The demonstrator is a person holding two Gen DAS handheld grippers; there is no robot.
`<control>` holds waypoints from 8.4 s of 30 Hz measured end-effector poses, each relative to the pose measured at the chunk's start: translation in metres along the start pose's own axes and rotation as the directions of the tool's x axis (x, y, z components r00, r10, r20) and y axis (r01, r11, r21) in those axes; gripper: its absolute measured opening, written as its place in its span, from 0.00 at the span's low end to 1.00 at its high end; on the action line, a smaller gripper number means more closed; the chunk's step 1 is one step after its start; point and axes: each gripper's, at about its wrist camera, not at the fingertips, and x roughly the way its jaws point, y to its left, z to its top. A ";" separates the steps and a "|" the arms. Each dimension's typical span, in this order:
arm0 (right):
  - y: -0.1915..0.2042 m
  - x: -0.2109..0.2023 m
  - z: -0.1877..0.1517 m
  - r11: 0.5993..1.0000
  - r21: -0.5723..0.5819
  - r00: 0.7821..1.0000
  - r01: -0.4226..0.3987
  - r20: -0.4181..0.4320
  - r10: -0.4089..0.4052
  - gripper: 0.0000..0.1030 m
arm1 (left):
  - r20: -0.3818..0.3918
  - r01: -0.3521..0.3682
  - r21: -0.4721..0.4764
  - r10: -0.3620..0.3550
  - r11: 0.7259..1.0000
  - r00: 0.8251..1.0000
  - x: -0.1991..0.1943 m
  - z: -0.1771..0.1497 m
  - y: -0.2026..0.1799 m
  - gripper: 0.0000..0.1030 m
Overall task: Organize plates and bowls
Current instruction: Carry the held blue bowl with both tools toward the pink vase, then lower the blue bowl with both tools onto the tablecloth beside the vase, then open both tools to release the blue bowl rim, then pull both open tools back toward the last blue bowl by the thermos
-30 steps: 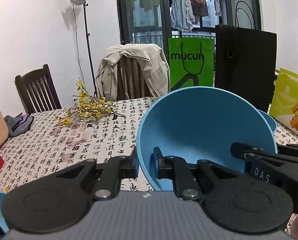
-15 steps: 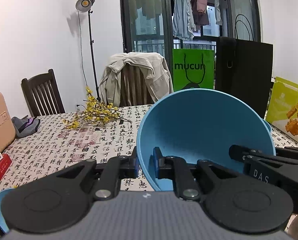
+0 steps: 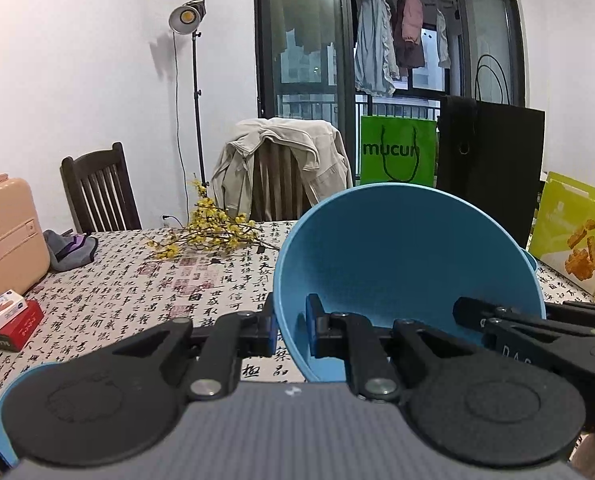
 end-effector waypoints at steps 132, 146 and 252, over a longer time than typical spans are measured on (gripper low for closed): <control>0.249 0.060 -0.045 0.920 -0.165 0.921 -0.356 -0.230 0.315 0.12 | -0.056 -0.206 -0.319 0.198 0.925 0.979 -0.051 -0.074 0.251 0.14; 0.252 0.082 -0.056 0.918 -0.142 0.901 -0.370 -0.295 0.318 0.12 | -0.114 -0.231 -0.330 0.205 0.915 0.972 -0.038 -0.089 0.256 0.14; 0.129 0.020 -0.065 0.962 -0.125 0.961 -0.242 0.105 0.256 1.00 | 0.207 -0.111 -0.237 0.162 0.965 0.965 -0.058 -0.090 0.220 1.00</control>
